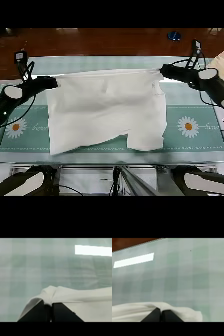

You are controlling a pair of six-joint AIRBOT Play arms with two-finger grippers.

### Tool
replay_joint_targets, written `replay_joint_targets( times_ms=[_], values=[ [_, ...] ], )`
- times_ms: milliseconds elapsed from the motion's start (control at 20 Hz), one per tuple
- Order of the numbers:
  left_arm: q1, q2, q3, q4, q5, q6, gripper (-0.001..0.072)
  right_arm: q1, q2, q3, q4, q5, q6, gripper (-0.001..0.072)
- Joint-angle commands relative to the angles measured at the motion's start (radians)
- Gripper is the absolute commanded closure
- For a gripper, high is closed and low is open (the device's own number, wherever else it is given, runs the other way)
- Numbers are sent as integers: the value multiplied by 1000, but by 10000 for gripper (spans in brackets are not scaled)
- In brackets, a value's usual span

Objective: Fold the shirts.

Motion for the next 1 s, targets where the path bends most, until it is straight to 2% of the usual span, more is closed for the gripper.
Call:
replay_joint_targets(
  times_ms=[0, 100, 250, 350, 650, 700, 750, 850, 900, 950],
  values=[
    [-5, -44, 0, 0, 149, 3, 682, 60, -51, 0, 5, -172, -17, 695],
    [-4, -58, 0, 0, 198, 3, 681, 65, -54, 0, -3, -208, -16, 695],
    [-13, -92, -1, 0, 167, 3, 681, 66, -54, 0, -15, -205, -15, 695],
    [-33, -117, -1, 0, 129, 3, 681, 68, -56, 0, -16, -157, -12, 695],
    [-49, -137, -1, 0, 124, 3, 679, 67, -112, 0, -17, 22, 5, 693],
    [-44, -132, 1, 0, 89, 3, 673, 67, -111, 0, -13, 37, 6, 666],
    [-32, -122, 8, 0, 35, 3, 568, 66, -100, 0, -3, 50, 6, 561],
    [21, -72, 35, 8, -78, 3, 127, 58, -32, 5, 1, 64, 5, 411],
    [64, -27, 56, 37, -153, 3, 78, 43, 21, 12, -7, 79, 5, 343],
    [126, 33, 84, 80, -265, -7, 88, 18, 88, 23, -33, 114, 5, 329]
  ],
)
